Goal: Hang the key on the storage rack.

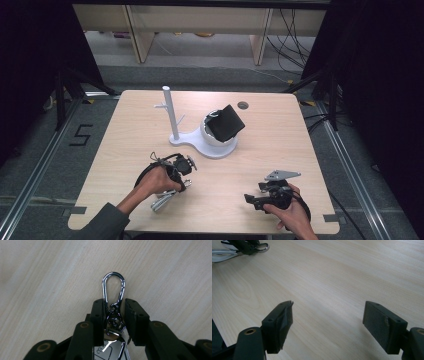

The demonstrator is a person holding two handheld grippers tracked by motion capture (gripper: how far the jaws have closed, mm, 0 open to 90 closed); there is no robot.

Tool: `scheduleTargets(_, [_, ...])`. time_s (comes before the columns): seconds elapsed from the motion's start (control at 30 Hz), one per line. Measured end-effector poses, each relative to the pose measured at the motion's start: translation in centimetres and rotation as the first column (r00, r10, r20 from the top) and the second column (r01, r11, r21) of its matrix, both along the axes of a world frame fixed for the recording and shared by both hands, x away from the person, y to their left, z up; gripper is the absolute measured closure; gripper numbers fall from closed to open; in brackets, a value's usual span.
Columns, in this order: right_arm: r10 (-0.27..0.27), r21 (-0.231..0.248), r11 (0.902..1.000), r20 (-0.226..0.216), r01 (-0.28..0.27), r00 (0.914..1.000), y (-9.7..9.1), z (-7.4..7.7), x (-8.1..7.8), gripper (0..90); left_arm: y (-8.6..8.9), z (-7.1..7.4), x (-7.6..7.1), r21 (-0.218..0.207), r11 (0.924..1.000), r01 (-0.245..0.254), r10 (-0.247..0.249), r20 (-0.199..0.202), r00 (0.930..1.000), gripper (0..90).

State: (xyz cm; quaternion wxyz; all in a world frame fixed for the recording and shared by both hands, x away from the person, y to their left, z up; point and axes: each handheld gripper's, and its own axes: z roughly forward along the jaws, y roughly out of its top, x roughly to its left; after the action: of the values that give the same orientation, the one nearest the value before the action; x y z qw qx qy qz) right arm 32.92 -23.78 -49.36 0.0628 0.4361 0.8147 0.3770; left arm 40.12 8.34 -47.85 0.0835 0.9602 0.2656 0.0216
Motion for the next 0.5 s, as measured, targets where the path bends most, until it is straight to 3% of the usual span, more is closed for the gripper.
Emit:
scheduleTargets(0.27, [0.006, -0.006, 1.0, -0.011, -0.006, 0.9999, 0.0, 0.1, 0.0, 24.9, -1.1, 0.1, -0.1, 0.067, 0.9966, 0.047, -0.048, 0.01, 0.9988, 73.8])
scheduleTargets(0.33, [0.014, 0.007, 0.9999, -0.013, -0.014, 0.9998, 0.0, -0.1, 0.0, 24.9, -1.3, 0.1, -0.2, 0.098, 0.9931, 0.064, -0.063, -0.01, 0.998, 73.3])
scheduleTargets(0.5, [0.02, 0.012, 0.9997, -0.01, -0.019, 0.9998, 0.0, -0.1, 0.1, 25.0, -1.5, 0.1, -0.2, 0.114, 0.9905, 0.078, -0.078, -0.005, 0.997, 73.7])
